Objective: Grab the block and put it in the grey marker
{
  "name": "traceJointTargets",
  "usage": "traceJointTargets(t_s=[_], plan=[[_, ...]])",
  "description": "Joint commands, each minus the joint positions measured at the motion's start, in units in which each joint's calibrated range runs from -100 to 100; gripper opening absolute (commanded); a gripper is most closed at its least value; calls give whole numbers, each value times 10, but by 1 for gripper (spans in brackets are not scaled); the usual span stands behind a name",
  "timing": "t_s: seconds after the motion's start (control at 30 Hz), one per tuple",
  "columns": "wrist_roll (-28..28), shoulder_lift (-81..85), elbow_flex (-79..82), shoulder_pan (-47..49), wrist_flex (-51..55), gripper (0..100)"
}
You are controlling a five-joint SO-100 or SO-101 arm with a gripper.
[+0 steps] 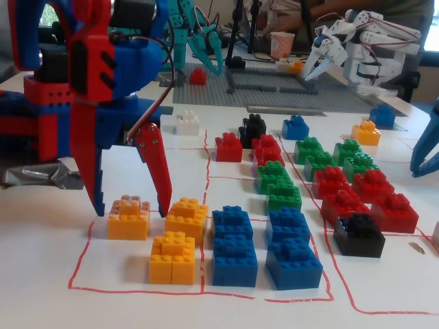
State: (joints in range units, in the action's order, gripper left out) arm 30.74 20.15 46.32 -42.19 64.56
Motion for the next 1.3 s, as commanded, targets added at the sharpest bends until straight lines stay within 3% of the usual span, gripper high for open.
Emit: traceJointTargets(t_s=[0.0,1.13,1.27], plan=[[6,29,-60,-10,9,27],[1,-35,-72,-28,-30,21],[4,-35,-70,-28,-31,16]])
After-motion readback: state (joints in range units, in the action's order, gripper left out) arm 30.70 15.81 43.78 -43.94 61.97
